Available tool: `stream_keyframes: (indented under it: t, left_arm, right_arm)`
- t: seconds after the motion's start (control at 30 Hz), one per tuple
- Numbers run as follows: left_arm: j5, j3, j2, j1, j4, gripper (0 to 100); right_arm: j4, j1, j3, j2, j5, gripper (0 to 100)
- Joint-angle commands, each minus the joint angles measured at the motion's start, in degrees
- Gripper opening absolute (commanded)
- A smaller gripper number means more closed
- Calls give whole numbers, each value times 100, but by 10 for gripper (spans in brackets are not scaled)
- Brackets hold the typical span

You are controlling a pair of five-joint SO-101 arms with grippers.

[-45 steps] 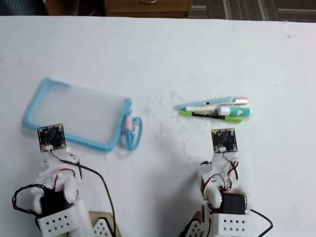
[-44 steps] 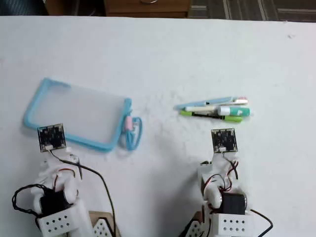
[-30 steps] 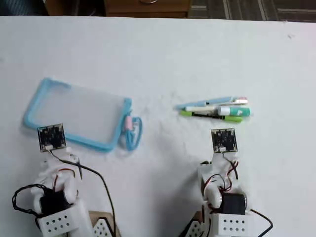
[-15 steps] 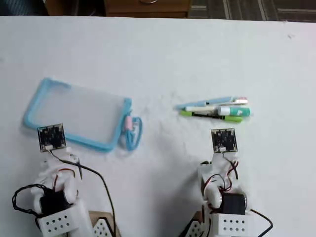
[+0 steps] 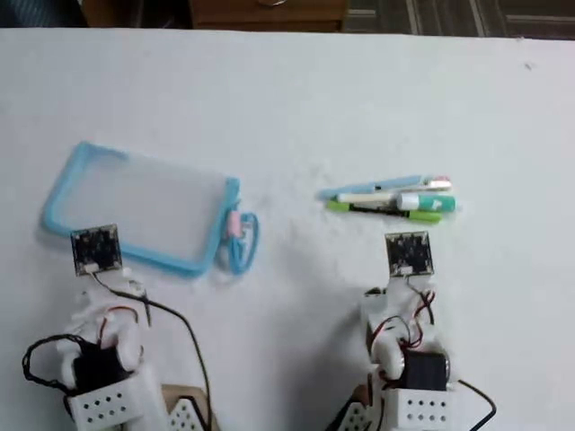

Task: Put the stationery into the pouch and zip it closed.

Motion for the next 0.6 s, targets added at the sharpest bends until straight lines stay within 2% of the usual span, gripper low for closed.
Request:
stream_keyframes:
  t: [0.0, 0.1, 0.23, 0.4, 0.57]
  left_arm:
    - [-9, -18, -48, 48, 18, 46]
    - [-9, -18, -31, 48, 114, 46]
    - [-35, -18, -48, 277, 510, 49]
    - [-44, -18, -48, 453, 668, 49]
    - [-44, -18, -57, -145, 607, 49]
  right_arm:
    - [-409, -75, 44, -31, 0, 44]
    - [-593, -637, -149, -31, 0, 44]
    - [-646, -1851, -624, -31, -53, 43]
    - [-1191, -2466, -958, -22, -18, 46]
    - [-1587, -3169, -1380, 303, -35, 53]
